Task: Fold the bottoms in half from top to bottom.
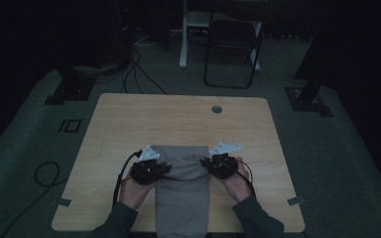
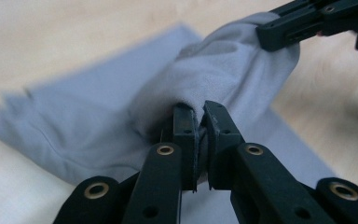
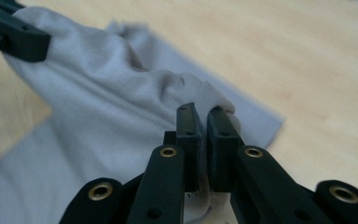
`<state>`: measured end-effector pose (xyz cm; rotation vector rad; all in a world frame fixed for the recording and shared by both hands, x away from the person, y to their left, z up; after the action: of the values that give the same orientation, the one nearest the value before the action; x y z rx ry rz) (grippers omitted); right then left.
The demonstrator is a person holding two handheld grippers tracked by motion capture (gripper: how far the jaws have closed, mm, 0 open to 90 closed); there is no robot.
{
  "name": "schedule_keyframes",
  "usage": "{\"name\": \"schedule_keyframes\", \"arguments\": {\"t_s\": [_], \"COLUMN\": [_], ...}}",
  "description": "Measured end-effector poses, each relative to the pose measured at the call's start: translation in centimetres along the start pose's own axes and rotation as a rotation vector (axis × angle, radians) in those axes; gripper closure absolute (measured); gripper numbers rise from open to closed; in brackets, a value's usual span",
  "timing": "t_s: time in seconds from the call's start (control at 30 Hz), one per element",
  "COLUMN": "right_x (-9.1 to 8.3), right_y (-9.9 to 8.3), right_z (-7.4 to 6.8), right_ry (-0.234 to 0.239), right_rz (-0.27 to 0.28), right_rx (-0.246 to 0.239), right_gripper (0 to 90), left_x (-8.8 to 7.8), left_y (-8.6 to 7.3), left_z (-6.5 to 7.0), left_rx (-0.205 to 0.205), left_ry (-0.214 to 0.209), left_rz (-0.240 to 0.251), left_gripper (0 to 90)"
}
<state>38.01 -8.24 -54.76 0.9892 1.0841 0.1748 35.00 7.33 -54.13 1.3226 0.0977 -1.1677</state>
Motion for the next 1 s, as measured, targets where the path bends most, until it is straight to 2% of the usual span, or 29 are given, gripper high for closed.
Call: {"name": "schedule_keyframes", "arguments": {"t_s": [0.03, 0.13, 0.23, 0.3, 0.33, 0.37, 0.43, 0.47, 0.57, 0.73, 0.83, 0.87, 0.9, 0.93, 1.0], "right_x": [0.2, 0.7, 1.3, 2.0, 2.2, 2.3, 2.2, 2.4, 2.8, 3.8, 4.9, 4.9, 5.5, 5.8, 6.4], "right_y": [-0.8, -2.7, -4.7, -6.0, -6.5, -6.5, -6.5, -6.4, -6.2, -5.5, -4.8, -4.8, -4.3, -4.1, -3.6], "right_z": [-0.5, -2.4, -4.3, -5.5, -5.8, -5.9, -5.8, -5.6, -5.0, -3.6, -2.4, -2.4, -1.6, -1.3, -0.5], "right_ry": [0.011, 0.063, 0.102, 0.126, 0.127, 0.129, 0.136, 0.141, 0.137, 0.124, 0.092, 0.092, 0.066, 0.056, 0.043], "right_rz": [-0.016, -0.049, -0.092, -0.131, -0.138, -0.119, -0.120, -0.121, -0.114, -0.091, -0.096, -0.096, -0.099, -0.102, -0.103], "right_rx": [-0.004, 0.001, -0.008, -0.015, -0.015, -0.003, 0.008, 0.011, 0.025, 0.047, 0.045, 0.045, 0.027, 0.029, 0.035], "right_gripper": [86.0, 86.0, 85.9, 85.7, 85.4, 85.4, 85.4, 85.5, 85.5, 85.7, 85.7, 85.7, 85.7, 85.7, 85.7], "left_x": [0.6, 1.2, 2.2, 2.4, 2.3, 2.3, 2.4, 2.6, 3.0, 3.7, 4.6, 4.6, 5.0, 5.0, 5.7], "left_y": [-2.0, -5.1, -7.9, -8.6, -8.6, -8.6, -8.6, -8.4, -7.8, -6.6, -5.2, -5.2, -4.4, -4.4, -3.3], "left_z": [-0.1, -0.2, -0.4, -0.5, -0.5, -0.5, -0.5, -0.6, -1.1, -2.2, -3.5, -3.5, -4.2, -4.2, -5.3], "left_rx": [-0.012, -0.053, -0.068, -0.104, -0.110, -0.102, -0.089, -0.061, -0.045, -0.041, -0.024, -0.024, -0.024, -0.024, -0.032], "left_ry": [-0.005, -0.025, -0.020, -0.047, -0.049, -0.044, -0.035, -0.018, 0.002, 0.027, 0.072, 0.072, 0.088, 0.088, 0.107], "left_rz": [-0.041, -0.085, -0.150, -0.130, -0.130, -0.131, -0.130, -0.127, -0.109, -0.081, -0.057, -0.057, -0.047, -0.047, -0.033], "left_gripper": [83.9, 83.8, 83.6, 83.4, 83.4, 83.4, 83.4, 83.4, 83.3, 83.3, 83.3, 83.3, 83.3, 83.3, 83.3]}}
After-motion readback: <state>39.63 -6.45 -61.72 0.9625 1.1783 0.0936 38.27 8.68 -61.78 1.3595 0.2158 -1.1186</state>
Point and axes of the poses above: each handheld gripper's, and its own axes: x roughly forward along the jaws, y roughly out of its top, z roughly to its right, the point moved 10 cm from there along x, roughly forward along the jaws, and after that the axes turned 12 degrees about -x, right-handed, at the moved point
